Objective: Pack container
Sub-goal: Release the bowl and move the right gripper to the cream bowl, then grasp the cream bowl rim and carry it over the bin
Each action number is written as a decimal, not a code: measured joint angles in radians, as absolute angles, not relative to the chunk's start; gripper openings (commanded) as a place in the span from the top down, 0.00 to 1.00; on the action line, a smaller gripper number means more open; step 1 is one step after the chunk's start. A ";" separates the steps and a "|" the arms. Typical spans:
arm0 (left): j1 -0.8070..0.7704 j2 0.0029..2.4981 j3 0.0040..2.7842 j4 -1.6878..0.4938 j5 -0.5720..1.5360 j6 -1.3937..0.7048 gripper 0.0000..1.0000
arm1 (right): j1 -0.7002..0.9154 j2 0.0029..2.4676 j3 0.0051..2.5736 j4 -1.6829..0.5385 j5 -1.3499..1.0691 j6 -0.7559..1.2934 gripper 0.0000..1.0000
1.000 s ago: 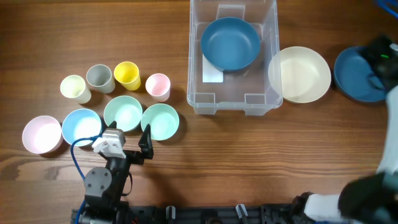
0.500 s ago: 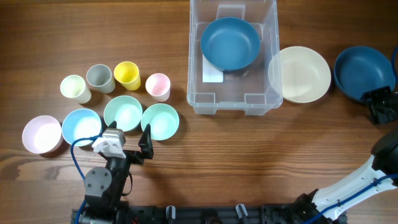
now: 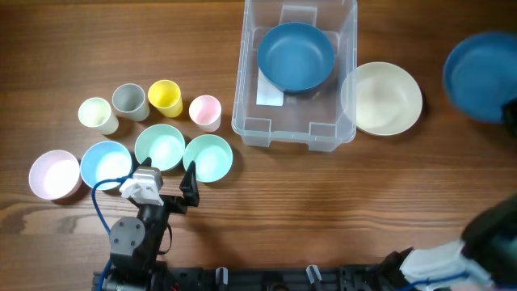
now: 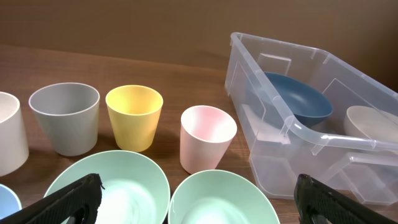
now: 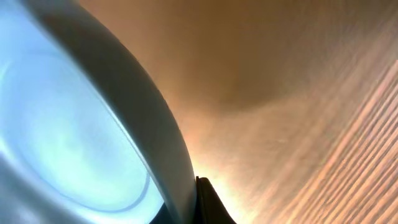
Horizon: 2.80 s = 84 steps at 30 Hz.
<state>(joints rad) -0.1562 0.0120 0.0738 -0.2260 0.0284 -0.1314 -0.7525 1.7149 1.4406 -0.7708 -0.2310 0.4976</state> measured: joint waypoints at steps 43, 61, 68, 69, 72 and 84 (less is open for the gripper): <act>-0.156 0.012 0.074 -0.226 0.028 -0.131 0.00 | -0.283 1.741 1.491 -0.815 -0.035 0.462 0.20; -0.156 0.012 0.074 -0.226 0.028 -0.132 0.00 | -0.295 2.049 1.481 -0.875 -0.104 0.375 0.96; -0.156 0.012 0.074 -0.226 0.028 -0.131 0.00 | -0.296 1.921 1.481 -0.876 -0.096 0.419 0.96; -0.156 0.012 0.074 -0.226 0.028 -0.131 0.00 | -0.296 1.854 1.481 -0.870 -0.095 0.425 0.96; -0.156 0.012 0.074 -0.226 0.028 -0.131 0.00 | -0.290 1.629 1.485 -0.842 -0.088 0.430 0.96; -0.156 0.012 0.074 -0.226 0.028 -0.131 0.00 | 0.108 1.536 1.514 -0.621 -0.120 0.460 0.96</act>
